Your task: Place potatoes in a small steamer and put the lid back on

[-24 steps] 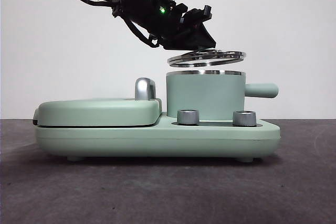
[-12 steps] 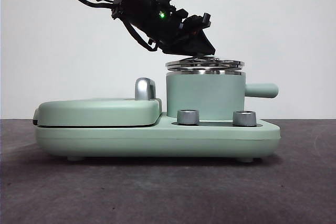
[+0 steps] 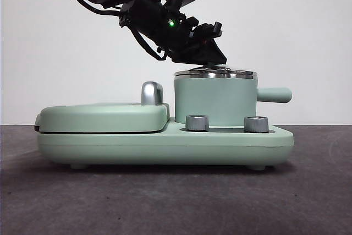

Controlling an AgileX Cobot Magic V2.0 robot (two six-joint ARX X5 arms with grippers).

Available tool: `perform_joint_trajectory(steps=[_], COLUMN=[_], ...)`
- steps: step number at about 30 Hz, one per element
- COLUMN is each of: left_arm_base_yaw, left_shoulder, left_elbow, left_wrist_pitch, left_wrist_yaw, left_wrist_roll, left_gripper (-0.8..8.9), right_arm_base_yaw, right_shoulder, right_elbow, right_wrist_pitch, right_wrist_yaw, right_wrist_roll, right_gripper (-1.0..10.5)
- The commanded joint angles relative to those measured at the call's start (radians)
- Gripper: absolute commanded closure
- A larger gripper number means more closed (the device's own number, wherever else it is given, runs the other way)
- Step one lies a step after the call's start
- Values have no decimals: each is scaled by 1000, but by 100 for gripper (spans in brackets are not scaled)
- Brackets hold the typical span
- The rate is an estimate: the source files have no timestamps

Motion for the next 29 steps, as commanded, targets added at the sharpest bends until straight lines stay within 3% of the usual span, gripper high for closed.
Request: perform_joint_trajectory(steps=[1, 9, 15, 19, 25, 29], left_arm_base_yaw=[-10, -10, -10, -7, 23, 75], left_shoulder=[21, 21, 16, -26, -160, -260], left_elbow=[32, 32, 32, 32, 32, 31], left_wrist_pitch=[24, 18, 17, -19, -219, -355], left_wrist_yaw=[0, 0, 0, 0, 2, 53], left_wrist_roll=[10, 10, 6, -2, -35, -155], left_gripper=[801, 783, 534, 502, 503, 503], right_arm_base_yaw=[4, 4, 4, 4, 4, 4], right_shoulder=[5, 5, 5, 5, 5, 5], right_elbow=[8, 8, 8, 8, 8, 8], right_wrist_pitch=[10, 10, 10, 10, 10, 10], right_wrist_yaw=[5, 5, 5, 5, 5, 4], right_wrist_roll=[10, 10, 10, 10, 10, 10], right_gripper=[621, 621, 621, 621, 621, 621])
